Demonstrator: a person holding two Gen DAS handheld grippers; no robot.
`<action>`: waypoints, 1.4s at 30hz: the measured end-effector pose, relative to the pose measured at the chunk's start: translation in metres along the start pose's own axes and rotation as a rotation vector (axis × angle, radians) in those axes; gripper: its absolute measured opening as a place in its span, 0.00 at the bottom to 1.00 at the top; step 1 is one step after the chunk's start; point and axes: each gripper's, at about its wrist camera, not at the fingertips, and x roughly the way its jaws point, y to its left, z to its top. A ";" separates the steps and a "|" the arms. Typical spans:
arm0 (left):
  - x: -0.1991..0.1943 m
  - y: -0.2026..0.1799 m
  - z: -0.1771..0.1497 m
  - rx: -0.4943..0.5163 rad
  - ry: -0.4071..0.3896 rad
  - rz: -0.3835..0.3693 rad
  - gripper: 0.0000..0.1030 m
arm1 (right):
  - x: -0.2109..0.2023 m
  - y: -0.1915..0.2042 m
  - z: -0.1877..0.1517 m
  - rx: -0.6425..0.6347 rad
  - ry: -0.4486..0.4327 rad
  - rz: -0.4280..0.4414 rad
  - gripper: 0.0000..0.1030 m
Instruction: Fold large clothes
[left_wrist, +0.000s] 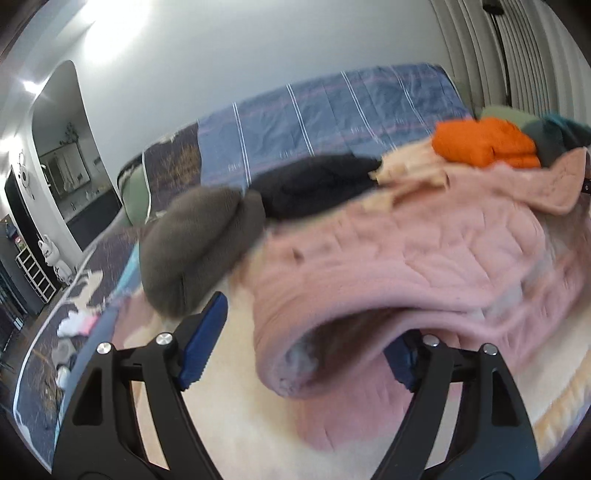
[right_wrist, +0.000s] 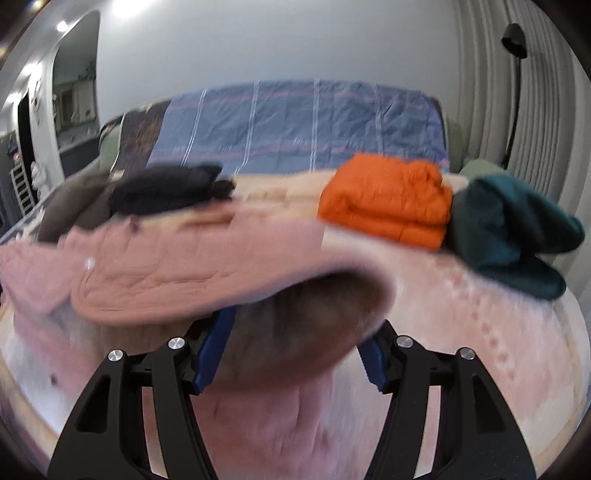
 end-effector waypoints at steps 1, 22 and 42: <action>0.005 0.003 0.007 -0.009 -0.008 0.002 0.81 | 0.008 -0.006 0.009 0.030 0.005 0.015 0.61; 0.140 0.058 0.041 -0.333 0.161 -0.282 0.53 | 0.100 -0.065 0.030 0.324 0.264 0.286 0.72; 0.156 0.063 0.043 -0.314 0.140 -0.144 0.18 | 0.149 -0.039 0.052 0.202 0.220 0.022 0.11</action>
